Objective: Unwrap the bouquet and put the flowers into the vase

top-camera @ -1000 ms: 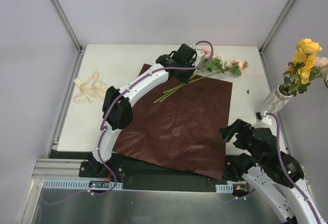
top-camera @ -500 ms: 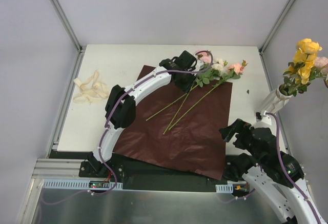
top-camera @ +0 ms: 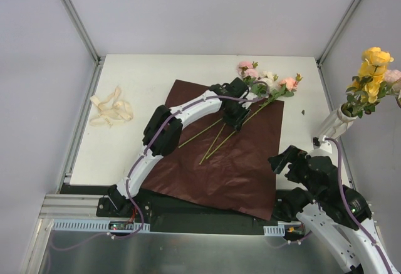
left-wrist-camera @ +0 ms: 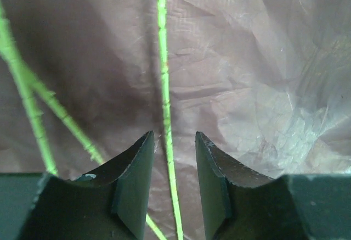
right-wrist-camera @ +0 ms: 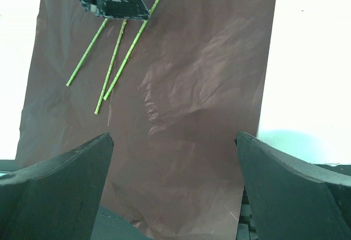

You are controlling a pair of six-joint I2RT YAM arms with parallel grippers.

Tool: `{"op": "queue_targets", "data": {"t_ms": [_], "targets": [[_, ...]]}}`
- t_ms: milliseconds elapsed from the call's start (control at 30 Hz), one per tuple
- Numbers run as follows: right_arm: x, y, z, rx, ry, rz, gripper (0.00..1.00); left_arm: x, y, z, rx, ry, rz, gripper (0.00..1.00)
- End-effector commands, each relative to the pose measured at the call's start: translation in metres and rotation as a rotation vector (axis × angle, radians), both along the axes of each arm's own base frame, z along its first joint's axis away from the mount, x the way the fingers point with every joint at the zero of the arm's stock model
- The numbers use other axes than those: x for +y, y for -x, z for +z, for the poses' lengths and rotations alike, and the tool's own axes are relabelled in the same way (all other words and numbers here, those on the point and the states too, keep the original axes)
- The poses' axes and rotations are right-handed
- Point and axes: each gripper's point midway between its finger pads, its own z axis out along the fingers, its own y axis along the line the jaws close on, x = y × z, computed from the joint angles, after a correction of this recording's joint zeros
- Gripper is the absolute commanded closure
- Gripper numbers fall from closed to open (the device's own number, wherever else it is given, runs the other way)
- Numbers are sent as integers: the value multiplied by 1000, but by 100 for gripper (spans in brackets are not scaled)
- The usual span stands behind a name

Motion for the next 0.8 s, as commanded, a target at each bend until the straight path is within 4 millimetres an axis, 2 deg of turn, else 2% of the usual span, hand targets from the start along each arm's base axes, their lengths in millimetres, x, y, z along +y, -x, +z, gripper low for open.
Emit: {"op": "queue_targets", "data": {"t_ms": [0, 267, 333, 367, 433, 500, 533, 567, 633, 667, 767], "targets": [[-2, -2, -1, 4, 6, -16, 3, -14, 2, -1, -27, -4, -14, 66], [-3, -2, -5, 9, 1, -27, 3, -8, 1, -26, -63, -82, -26, 75], [-1, -2, -5, 12, -3, -25, 4, -7, -2, -28, -104, -113, -33, 79], [-1, -3, -6, 11, -5, -26, 3, -5, -5, -27, -125, -125, -30, 85], [1, -3, -6, 18, -6, -20, 3, -2, -12, -22, -171, -147, -15, 91], [2, -4, -5, 20, -7, -23, 3, -1, -18, -3, -213, -135, 2, 100], [2, -5, -5, 22, -6, -28, 4, 0, -21, 5, -233, -135, 12, 100], [2, -5, -4, 22, -11, -30, 3, -1, -22, 25, -262, -108, 19, 100], [4, -7, -3, 23, -14, -26, 3, 2, -27, 47, -304, -96, 39, 100], [7, -8, 0, 17, -26, -21, 3, 3, -28, 71, -334, -63, 54, 100], [12, -12, 5, 11, -42, -11, 3, 6, -26, 117, -366, 15, 82, 100]]}}
